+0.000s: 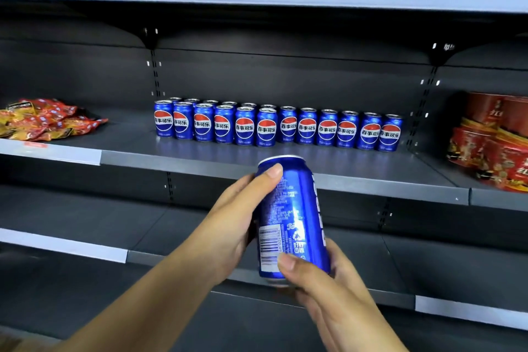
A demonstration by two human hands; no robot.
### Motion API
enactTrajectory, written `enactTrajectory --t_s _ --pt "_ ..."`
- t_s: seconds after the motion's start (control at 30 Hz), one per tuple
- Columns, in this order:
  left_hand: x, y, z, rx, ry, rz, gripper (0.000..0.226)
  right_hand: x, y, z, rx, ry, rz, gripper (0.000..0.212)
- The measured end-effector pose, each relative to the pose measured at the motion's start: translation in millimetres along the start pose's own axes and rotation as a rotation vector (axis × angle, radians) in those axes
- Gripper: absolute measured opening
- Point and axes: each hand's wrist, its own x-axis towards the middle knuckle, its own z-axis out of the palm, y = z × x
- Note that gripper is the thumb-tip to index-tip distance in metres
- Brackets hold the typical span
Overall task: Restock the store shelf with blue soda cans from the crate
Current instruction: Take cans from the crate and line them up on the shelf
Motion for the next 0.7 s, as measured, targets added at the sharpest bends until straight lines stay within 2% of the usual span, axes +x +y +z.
enactTrajectory --t_s 0.13,0.23,0.37,0.43,0.47,0.5,0.57,0.63,0.7 --pt "2.0 0.4 0.6 0.006 0.019 0.067 0.052 3.6 -6.2 3.3 -0.1 0.043 -0.058 0.057" --pt "1.6 0.8 7.9 0.036 -0.002 0.098 0.051 7.1 -5.6 4.0 -0.195 0.082 -0.086 0.057" --pt "3.9 4.2 12.5 0.001 0.037 0.138 0.041 9.2 -8.4 0.2 -0.155 0.04 -0.089 0.064" --pt "8.3 5.2 11.8 -0.021 0.038 0.158 0.027 11.9 -10.0 -3.5 -0.065 -0.004 -0.091 0.078" --pt "11.4 4.5 10.8 -0.051 0.04 0.153 0.027 13.8 -10.1 -6.2 -0.027 -0.023 -0.089 0.087" --pt "13.7 4.5 10.0 -0.097 0.047 0.129 0.036 16.0 -9.8 -9.3 0.004 -0.042 -0.077 0.094" --pt "18.4 4.0 9.2 -0.18 0.056 0.059 0.058 18.6 -9.7 -13.8 0.075 -0.127 -0.002 0.094" --pt "19.7 5.8 10.8 -0.206 0.006 0.021 0.052 19.7 -10.1 -13.9 0.138 -0.223 0.067 0.091" --pt "20.1 8.0 13.5 -0.217 -0.035 0.021 0.042 21.9 -9.4 -12.6 0.179 -0.202 0.052 0.097"
